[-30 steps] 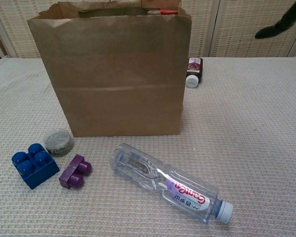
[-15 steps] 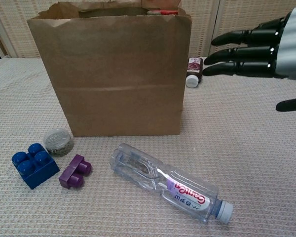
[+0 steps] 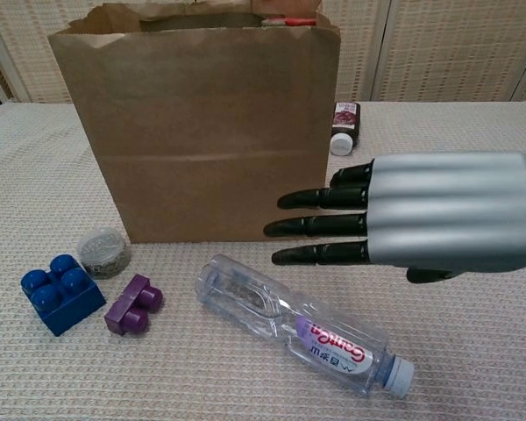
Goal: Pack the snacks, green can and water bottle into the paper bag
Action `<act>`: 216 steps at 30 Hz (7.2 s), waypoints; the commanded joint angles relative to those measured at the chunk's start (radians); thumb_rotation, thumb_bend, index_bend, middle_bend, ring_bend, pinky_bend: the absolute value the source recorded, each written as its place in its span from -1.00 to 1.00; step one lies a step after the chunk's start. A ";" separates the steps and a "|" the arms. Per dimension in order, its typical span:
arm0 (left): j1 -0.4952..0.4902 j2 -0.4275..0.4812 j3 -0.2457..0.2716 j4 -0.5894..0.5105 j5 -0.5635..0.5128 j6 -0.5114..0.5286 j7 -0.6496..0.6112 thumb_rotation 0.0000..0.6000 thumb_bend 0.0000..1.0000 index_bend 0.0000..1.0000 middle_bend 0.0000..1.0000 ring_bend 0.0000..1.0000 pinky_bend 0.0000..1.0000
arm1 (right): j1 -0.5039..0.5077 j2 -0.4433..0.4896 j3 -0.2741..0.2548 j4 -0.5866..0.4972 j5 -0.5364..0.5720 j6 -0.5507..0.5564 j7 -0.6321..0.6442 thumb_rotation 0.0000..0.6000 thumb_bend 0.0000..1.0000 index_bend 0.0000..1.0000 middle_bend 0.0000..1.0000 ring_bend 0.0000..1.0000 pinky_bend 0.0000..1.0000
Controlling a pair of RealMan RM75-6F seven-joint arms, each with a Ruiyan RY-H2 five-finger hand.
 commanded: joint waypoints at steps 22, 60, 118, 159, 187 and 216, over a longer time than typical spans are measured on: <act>-0.002 0.005 0.003 0.004 0.007 -0.003 -0.029 1.00 -0.31 -0.91 -1.00 -1.00 -1.00 | 0.075 -0.212 0.040 0.109 0.027 -0.170 -0.036 1.00 -1.00 -1.00 -1.00 -1.00 -0.38; -0.004 0.009 0.006 0.011 0.013 -0.005 -0.051 1.00 -0.31 -0.91 -1.00 -1.00 -1.00 | 0.046 -0.166 0.030 0.056 0.065 -0.144 -0.143 1.00 -0.20 0.45 0.11 -0.04 0.61; -0.007 0.006 0.004 0.007 0.011 -0.006 -0.028 1.00 -0.31 -0.91 -1.00 -1.00 -1.00 | -0.011 -0.487 0.582 -0.107 0.745 0.381 -0.117 1.00 -0.20 0.32 0.11 -0.02 0.64; -0.008 0.008 0.006 0.011 0.016 -0.006 -0.039 1.00 -0.31 -0.91 -1.00 -1.00 -1.00 | 0.059 -0.669 0.635 -0.040 0.899 0.382 0.016 1.00 -0.83 -1.00 -0.93 -1.00 0.05; -0.007 0.007 0.006 0.010 0.014 -0.006 -0.035 1.00 -0.31 -0.91 -1.00 -1.00 -1.00 | 0.043 -0.561 0.721 -0.192 0.946 0.439 -0.052 1.00 -0.86 -1.00 -0.94 -1.00 0.03; -0.002 -0.003 -0.001 -0.003 -0.001 0.001 0.027 1.00 -0.31 -0.98 -1.00 -1.00 -1.00 | -0.699 0.069 -0.023 -0.090 0.329 0.732 0.069 1.00 -0.87 -1.00 -1.00 -1.00 -0.27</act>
